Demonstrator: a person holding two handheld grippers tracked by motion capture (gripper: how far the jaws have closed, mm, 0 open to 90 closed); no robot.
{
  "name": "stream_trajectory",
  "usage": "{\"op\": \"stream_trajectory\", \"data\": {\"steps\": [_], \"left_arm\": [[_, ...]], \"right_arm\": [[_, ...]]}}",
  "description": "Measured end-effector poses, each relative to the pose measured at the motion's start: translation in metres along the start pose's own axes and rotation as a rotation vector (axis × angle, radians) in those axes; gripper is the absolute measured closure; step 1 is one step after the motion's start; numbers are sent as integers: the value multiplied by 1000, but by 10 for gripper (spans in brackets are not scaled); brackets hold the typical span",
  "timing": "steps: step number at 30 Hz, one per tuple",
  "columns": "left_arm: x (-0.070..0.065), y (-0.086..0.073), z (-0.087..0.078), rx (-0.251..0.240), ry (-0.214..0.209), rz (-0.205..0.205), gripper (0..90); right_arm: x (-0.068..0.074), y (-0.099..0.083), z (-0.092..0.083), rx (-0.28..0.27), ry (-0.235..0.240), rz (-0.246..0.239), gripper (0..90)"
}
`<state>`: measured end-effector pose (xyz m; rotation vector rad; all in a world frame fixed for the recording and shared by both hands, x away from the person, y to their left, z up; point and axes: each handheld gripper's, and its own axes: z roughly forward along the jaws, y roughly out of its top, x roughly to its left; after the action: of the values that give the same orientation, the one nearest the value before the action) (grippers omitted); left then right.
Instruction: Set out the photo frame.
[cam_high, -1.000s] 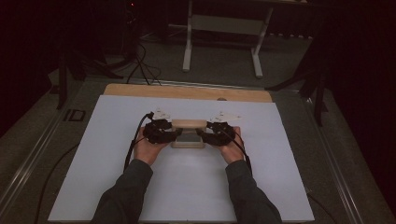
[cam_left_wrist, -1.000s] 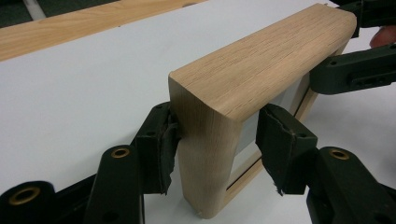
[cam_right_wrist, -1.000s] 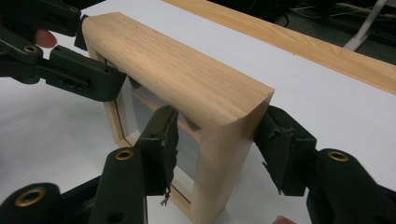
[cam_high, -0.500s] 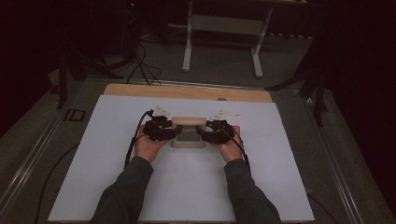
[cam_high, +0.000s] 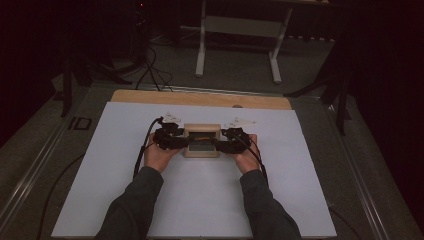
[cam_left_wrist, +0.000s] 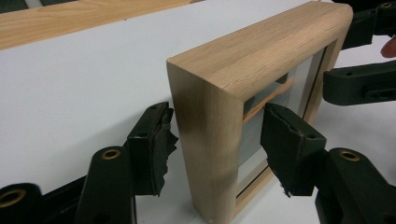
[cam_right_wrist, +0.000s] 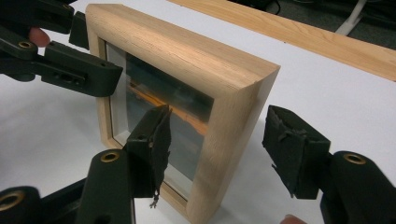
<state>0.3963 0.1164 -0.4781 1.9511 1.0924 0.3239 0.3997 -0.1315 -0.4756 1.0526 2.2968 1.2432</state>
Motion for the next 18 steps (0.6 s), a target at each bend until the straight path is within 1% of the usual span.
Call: {"op": "stream_trajectory", "data": {"steps": [8,12,18], "left_arm": [[-1,0,-2,1,6,0,405],[-2,1,-6,8,15,7,399],[-5,0,-15,-6,34,6,392]], "right_arm": [[0,-1,1,7,-2,5,395],[1,-1,-1,11,-2,-3,385],[1,0,-7,7,-12,-7,370]]}}
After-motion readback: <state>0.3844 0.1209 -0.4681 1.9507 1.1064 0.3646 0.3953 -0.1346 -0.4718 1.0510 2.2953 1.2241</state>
